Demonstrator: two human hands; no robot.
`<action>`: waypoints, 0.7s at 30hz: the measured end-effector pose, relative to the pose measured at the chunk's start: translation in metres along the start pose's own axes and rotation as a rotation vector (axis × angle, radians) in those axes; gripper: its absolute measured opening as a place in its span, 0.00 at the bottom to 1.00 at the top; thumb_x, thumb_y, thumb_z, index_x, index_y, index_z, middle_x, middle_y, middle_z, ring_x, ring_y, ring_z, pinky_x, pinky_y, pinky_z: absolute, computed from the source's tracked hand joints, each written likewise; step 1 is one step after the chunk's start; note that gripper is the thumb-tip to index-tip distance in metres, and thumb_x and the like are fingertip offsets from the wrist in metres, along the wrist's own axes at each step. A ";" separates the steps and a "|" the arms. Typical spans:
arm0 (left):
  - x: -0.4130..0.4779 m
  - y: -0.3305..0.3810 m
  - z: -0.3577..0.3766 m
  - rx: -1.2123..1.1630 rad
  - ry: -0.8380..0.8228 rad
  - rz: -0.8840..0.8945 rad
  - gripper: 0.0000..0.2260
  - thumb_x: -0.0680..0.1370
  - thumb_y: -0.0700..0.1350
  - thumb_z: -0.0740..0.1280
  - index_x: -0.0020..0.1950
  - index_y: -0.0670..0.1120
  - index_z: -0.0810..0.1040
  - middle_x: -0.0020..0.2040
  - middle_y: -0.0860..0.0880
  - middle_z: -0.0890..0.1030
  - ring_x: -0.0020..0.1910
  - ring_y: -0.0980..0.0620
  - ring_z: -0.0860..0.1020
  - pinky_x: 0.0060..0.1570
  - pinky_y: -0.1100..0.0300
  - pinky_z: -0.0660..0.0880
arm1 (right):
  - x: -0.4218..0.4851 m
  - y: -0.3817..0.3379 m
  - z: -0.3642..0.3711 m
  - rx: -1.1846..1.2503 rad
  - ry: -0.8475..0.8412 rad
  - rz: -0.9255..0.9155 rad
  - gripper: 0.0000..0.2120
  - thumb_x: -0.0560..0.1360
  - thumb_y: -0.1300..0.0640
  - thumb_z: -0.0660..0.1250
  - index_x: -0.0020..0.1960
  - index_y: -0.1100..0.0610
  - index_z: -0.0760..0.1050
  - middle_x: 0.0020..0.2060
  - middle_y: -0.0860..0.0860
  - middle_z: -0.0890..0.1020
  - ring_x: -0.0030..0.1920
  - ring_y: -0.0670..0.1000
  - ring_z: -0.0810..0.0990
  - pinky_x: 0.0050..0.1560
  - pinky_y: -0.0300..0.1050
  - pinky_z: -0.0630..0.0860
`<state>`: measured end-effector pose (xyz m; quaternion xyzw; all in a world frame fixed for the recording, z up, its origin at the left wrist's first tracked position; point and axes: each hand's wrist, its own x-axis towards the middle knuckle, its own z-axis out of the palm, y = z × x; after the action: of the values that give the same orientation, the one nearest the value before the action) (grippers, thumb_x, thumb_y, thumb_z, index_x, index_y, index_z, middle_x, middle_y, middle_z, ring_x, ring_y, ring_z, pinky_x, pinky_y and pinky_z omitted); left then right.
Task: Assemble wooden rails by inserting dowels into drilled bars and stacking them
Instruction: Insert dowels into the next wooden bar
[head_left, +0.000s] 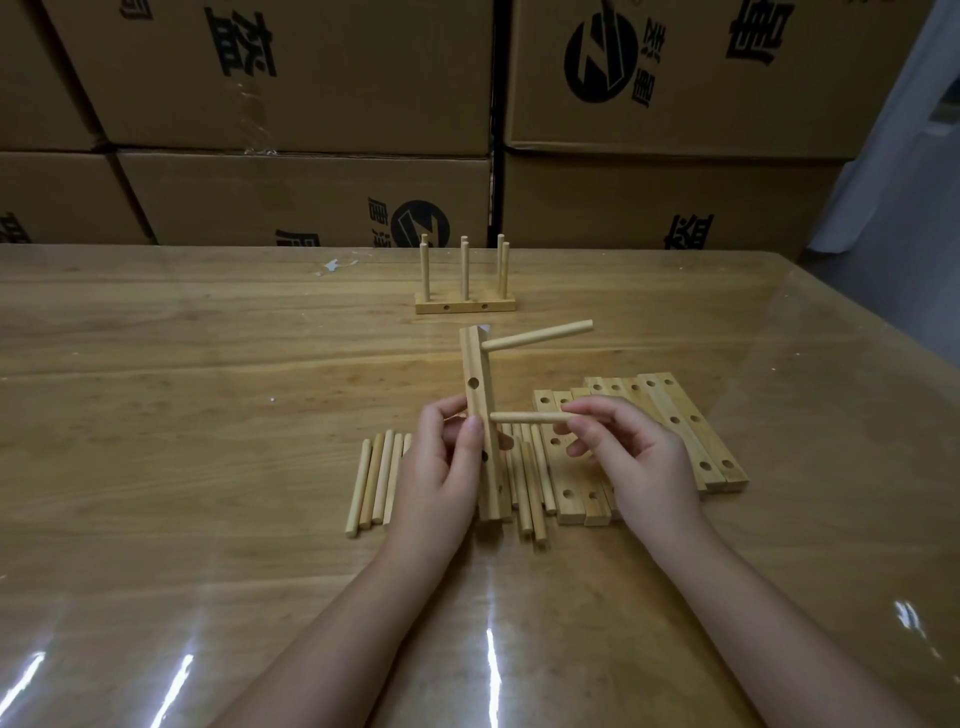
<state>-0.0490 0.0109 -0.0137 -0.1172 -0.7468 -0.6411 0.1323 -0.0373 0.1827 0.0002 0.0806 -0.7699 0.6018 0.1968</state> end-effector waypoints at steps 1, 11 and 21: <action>0.000 0.001 0.000 -0.004 -0.020 0.008 0.09 0.79 0.49 0.59 0.58 0.55 0.72 0.44 0.54 0.84 0.47 0.55 0.82 0.50 0.51 0.77 | 0.000 0.000 0.000 -0.005 0.003 -0.007 0.10 0.75 0.62 0.66 0.49 0.48 0.79 0.41 0.44 0.84 0.38 0.43 0.81 0.40 0.31 0.75; 0.000 0.004 -0.003 -0.007 -0.060 0.017 0.12 0.79 0.50 0.60 0.59 0.54 0.77 0.49 0.54 0.84 0.46 0.49 0.82 0.50 0.44 0.78 | 0.001 0.002 -0.001 -0.020 0.016 -0.028 0.12 0.75 0.62 0.65 0.49 0.45 0.79 0.42 0.47 0.83 0.38 0.45 0.81 0.41 0.34 0.76; -0.001 0.004 -0.004 0.033 -0.033 0.011 0.13 0.80 0.44 0.62 0.64 0.48 0.77 0.48 0.52 0.85 0.49 0.53 0.82 0.55 0.54 0.77 | 0.000 0.000 -0.002 -0.027 0.014 -0.031 0.12 0.75 0.63 0.65 0.49 0.47 0.79 0.42 0.48 0.83 0.38 0.45 0.80 0.41 0.35 0.76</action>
<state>-0.0465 0.0072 -0.0092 -0.1299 -0.7588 -0.6258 0.1254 -0.0370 0.1848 0.0011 0.0857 -0.7751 0.5887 0.2128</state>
